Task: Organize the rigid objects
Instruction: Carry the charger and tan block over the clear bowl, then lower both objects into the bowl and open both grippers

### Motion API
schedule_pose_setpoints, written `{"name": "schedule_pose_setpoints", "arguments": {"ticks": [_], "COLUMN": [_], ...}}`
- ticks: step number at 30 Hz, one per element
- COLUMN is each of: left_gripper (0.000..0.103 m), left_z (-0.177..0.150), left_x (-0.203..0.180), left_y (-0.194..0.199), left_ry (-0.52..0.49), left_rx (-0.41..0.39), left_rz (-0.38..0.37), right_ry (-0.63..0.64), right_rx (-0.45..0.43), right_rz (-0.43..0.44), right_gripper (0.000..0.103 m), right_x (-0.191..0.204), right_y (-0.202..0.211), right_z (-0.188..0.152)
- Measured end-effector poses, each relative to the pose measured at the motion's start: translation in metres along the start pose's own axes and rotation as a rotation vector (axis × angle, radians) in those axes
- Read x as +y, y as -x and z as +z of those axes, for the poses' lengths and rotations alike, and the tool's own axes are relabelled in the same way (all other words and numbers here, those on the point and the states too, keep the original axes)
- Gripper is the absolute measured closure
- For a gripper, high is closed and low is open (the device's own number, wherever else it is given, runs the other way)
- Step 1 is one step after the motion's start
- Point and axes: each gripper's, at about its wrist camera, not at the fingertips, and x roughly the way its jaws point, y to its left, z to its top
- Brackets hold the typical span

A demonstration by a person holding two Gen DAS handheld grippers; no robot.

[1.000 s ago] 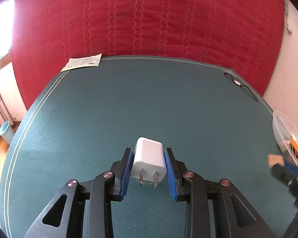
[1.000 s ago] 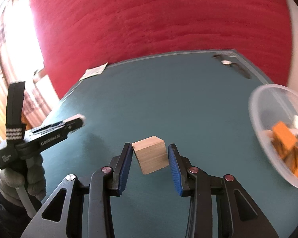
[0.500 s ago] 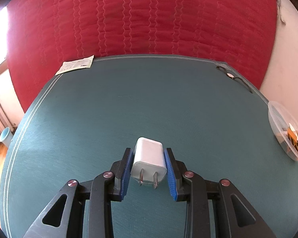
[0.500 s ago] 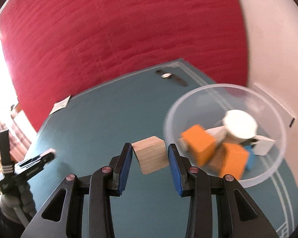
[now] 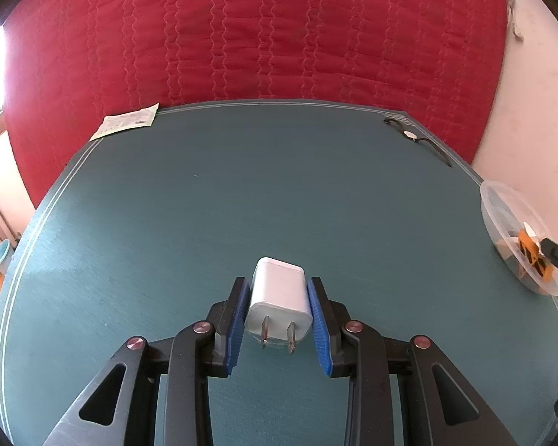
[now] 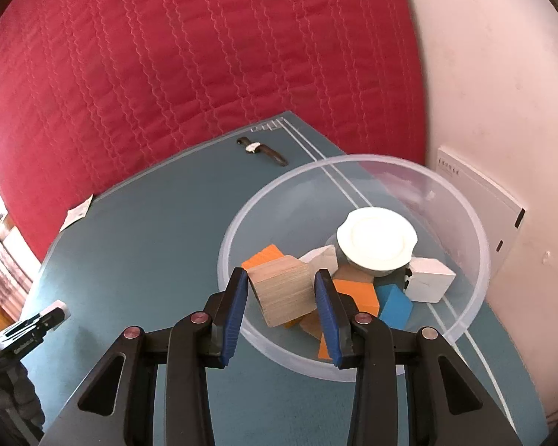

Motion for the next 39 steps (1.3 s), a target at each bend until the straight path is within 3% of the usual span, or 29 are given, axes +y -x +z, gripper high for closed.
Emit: {"name": "schedule_pose_setpoints", "arguments": {"ticks": [9, 15, 21, 30, 33, 39], "left_gripper": [0.069, 0.069, 0.069, 0.069, 0.069, 0.069], "left_z": [-0.003, -0.002, 0.004, 0.011, 0.012, 0.018], "left_x": [-0.013, -0.024, -0.043, -0.091, -0.109, -0.148], "left_y": [0.003, 0.006, 0.010, 0.013, 0.011, 0.011], "left_ry": [-0.005, -0.008, -0.034, -0.116, -0.145, -0.192], "left_rx": [0.007, 0.013, 0.011, 0.008, 0.015, 0.020], "left_rz": [-0.015, -0.041, -0.075, -0.137, -0.163, -0.225], "right_ry": [-0.014, 0.028, 0.075, 0.131, 0.136, 0.083], "right_rx": [0.066, 0.054, -0.006, -0.106, -0.142, -0.142], "right_rz": [0.037, 0.025, 0.027, -0.086, -0.148, -0.196], "right_gripper": [0.065, 0.064, 0.062, 0.055, 0.046, 0.045], "right_x": [-0.004, 0.000, -0.001, -0.014, -0.023, -0.044], "right_y": [-0.026, -0.028, 0.000, 0.043, 0.052, 0.058], "right_z": [0.000, 0.003, 0.000, -0.009, -0.016, -0.026]}}
